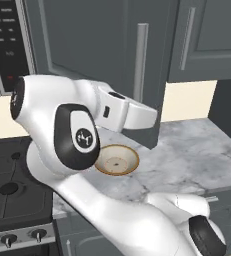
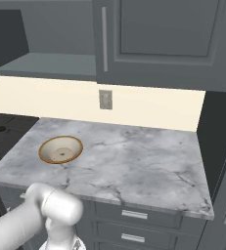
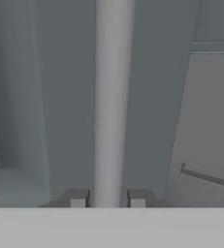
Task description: Open the cabinet and setup a tea strainer by placing it in the bowl upright.
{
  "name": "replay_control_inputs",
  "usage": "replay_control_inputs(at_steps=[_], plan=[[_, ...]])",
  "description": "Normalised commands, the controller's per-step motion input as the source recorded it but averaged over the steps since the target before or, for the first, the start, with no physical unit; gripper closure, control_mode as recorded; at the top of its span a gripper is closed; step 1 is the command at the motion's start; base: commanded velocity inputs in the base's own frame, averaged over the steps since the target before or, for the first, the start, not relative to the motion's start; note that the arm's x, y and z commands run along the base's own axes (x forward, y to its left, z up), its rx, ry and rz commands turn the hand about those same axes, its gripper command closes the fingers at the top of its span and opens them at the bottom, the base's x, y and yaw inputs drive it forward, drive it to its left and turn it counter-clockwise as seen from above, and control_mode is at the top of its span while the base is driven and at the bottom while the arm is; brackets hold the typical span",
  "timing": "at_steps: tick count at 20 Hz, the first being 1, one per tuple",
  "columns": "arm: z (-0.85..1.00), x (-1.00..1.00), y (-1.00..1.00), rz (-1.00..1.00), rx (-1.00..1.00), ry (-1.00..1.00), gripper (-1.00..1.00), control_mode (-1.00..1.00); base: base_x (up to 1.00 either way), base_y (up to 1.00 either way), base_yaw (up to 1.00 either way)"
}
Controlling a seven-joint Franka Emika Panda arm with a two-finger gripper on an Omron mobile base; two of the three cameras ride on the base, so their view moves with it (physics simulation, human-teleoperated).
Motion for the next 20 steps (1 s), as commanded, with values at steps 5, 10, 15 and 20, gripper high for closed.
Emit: replay_control_inputs(at_steps=[5, 10, 15, 20], plan=[[0.00, -0.07, 0.02, -0.10, 0.00, 0.00, -1.00, -1.00, 0.00, 0.00, 0.00], [0.00, -0.13, 0.00, -0.07, 0.00, 0.00, -1.00, -1.00, 0.00, 0.00, 0.00], [-0.03, -0.38, 0.00, -0.04, 0.00, 0.02, -1.00, -1.00, 0.00, 0.00, 0.00], [-0.11, -0.35, 0.00, -0.02, 0.00, 0.05, -1.00, -1.00, 0.00, 0.00, 0.00]])
